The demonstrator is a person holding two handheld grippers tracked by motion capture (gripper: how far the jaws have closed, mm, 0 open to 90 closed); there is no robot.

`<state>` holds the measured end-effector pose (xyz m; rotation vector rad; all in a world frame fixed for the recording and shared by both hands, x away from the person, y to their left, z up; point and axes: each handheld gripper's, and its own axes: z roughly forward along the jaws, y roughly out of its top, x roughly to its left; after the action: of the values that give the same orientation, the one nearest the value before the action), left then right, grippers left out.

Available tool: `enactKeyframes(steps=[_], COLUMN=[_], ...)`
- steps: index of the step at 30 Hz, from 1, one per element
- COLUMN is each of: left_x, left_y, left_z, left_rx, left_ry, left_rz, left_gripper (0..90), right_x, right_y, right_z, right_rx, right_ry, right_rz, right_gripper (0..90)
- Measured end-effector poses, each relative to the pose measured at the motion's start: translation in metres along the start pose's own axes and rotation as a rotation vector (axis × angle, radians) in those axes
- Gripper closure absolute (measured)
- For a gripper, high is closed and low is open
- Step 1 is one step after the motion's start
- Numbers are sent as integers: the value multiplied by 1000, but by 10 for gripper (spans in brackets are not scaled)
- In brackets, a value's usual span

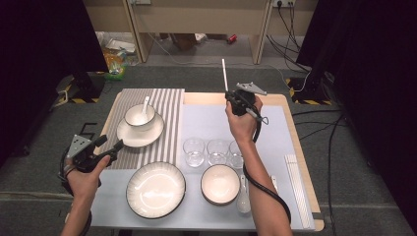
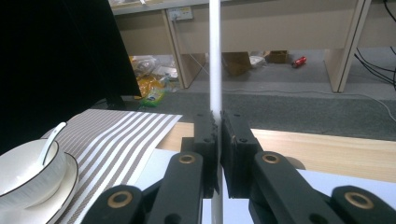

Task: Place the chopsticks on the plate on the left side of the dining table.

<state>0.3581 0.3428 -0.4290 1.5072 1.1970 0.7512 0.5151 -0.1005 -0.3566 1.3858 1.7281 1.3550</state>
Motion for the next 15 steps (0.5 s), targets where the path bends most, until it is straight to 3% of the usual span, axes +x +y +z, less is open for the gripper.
enactKeyframes(steps=[15], left_x=[-2], left_y=[-1], left_z=[1], left_rx=[2], left_ry=[-6], left_rz=[2], left_gripper=[284], right_x=[8], right_y=[-1], right_z=[4], right_rx=[3], right_ry=[23], right_rz=[-3], right_gripper=[856])
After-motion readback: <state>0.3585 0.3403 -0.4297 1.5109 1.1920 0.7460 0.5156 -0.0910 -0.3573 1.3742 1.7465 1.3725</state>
